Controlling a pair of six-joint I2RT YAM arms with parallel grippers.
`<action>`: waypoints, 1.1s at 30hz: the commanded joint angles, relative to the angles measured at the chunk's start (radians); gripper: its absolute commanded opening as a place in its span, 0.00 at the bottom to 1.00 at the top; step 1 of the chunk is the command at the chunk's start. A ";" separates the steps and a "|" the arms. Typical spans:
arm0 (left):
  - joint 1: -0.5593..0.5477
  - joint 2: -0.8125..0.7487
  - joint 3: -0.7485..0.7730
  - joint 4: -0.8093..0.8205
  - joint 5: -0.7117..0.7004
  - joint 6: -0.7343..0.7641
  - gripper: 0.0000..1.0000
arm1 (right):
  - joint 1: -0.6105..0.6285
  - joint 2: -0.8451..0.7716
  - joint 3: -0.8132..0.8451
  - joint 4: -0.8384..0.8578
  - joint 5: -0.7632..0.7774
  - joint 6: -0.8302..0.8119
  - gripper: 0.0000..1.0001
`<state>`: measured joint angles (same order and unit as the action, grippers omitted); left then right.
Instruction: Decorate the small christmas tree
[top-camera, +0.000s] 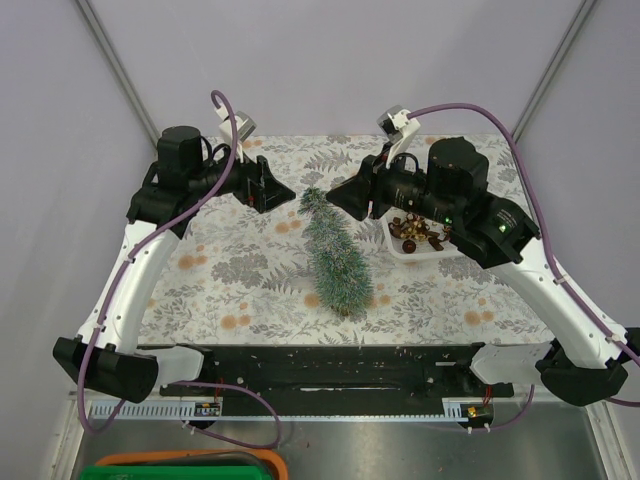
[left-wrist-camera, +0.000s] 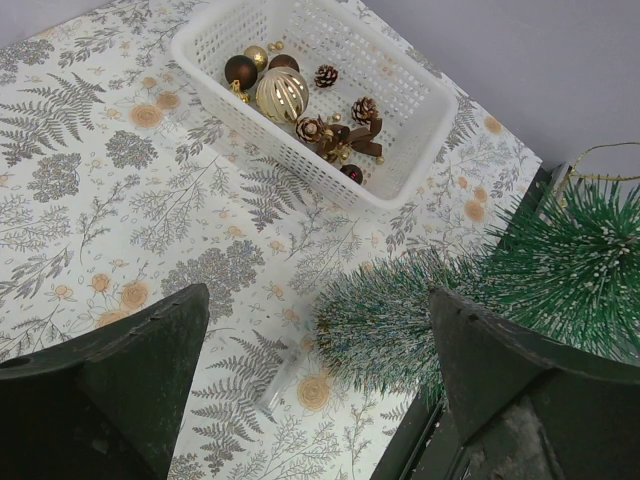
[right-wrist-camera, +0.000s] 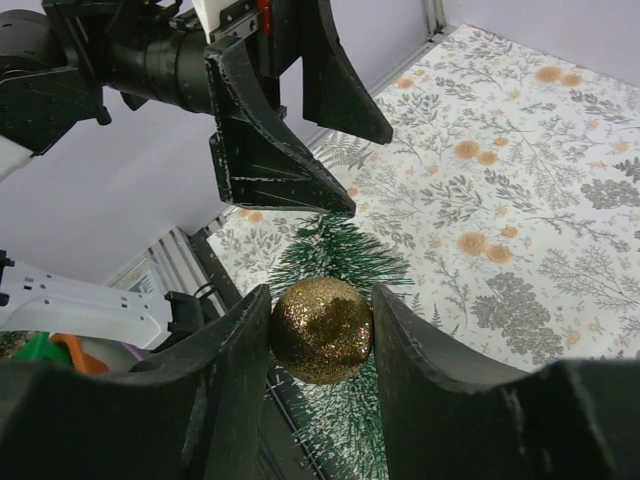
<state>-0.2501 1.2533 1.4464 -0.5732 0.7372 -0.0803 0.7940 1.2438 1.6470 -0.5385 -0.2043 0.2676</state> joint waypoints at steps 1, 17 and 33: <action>-0.006 -0.020 0.028 0.052 0.013 -0.010 0.95 | 0.007 -0.024 0.007 0.071 -0.067 0.030 0.09; -0.018 -0.018 0.034 0.052 0.024 -0.012 0.95 | 0.005 -0.056 -0.044 0.063 -0.130 0.045 0.08; -0.018 -0.023 0.020 0.049 0.024 -0.006 0.95 | 0.005 -0.139 -0.130 0.040 -0.092 0.028 0.08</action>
<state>-0.2672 1.2533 1.4464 -0.5732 0.7376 -0.0803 0.7940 1.1328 1.5288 -0.5182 -0.3054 0.3107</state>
